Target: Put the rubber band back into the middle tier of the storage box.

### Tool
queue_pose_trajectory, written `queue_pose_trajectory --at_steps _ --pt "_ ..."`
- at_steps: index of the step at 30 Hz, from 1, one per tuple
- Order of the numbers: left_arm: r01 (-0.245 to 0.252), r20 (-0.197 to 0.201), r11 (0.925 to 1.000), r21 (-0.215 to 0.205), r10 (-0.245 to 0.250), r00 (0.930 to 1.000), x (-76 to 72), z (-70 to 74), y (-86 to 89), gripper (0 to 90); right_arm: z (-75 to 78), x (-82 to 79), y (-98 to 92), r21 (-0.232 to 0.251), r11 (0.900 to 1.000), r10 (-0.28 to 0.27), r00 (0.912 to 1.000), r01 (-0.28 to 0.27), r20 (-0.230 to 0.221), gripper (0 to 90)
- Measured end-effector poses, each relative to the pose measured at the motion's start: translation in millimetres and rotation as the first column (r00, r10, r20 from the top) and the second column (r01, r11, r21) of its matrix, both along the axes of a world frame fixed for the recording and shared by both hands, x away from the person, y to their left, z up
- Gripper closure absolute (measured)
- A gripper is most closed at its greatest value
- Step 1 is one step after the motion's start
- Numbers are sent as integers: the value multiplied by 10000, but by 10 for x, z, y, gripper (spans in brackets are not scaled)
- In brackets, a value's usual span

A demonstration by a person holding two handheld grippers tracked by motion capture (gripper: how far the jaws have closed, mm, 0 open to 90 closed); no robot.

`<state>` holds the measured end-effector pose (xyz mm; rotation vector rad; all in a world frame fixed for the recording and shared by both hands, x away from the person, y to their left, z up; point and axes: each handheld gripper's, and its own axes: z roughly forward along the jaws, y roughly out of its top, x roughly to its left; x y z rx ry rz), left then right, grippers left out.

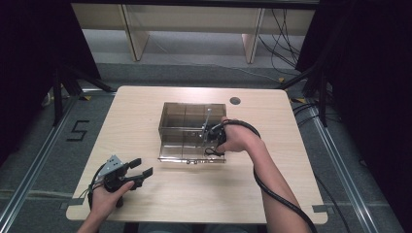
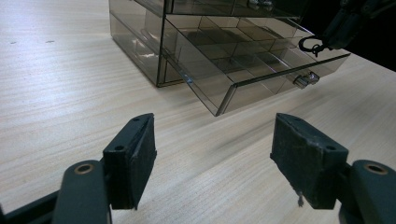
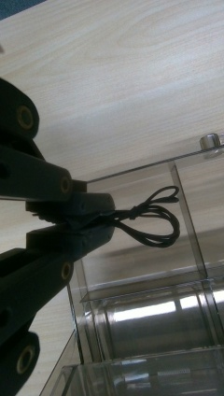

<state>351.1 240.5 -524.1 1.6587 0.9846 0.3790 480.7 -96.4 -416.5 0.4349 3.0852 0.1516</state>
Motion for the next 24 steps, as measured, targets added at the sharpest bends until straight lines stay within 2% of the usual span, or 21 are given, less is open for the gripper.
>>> queue_pose_trajectory --at_steps 2,4,5,8,12,21,23,24 --pt "1 2 10000 -10 -1 10000 1 -1 0 301 -14 10 -1 2 9999 169 9999 -169 -25 851" --pt "4 -3 10000 -8 -4 10000 1 -1 0 301 -19 -1 6 -25 10000 -30 10000 30 -82 851" --pt "4 -2 10000 -5 -4 10000 1 -1 1 301 -34 19 3 51 9999 145 9998 -144 -102 850" --pt "-24 -17 10000 25 24 10000 -2 2 1 301 -52 19 12 14 9999 131 9999 -131 -98 849" --pt "-13 -12 10000 15 13 10000 -1 1 0 301 -59 17 19 -46 9999 -106 9998 106 -146 849" --pt "-12 -10 10000 42 12 10000 -3 3 1 301 -84 51 28 -54 9998 181 9997 -182 -171 847" --pt "1 21 10000 13 -1 10000 -1 0 -2 301 -84 36 35 -109 9999 -93 9998 91 -202 848" --pt "-7 12 10000 27 7 10000 -2 1 -1 301 -91 52 36 -35 9999 157 9999 -157 -66 847"
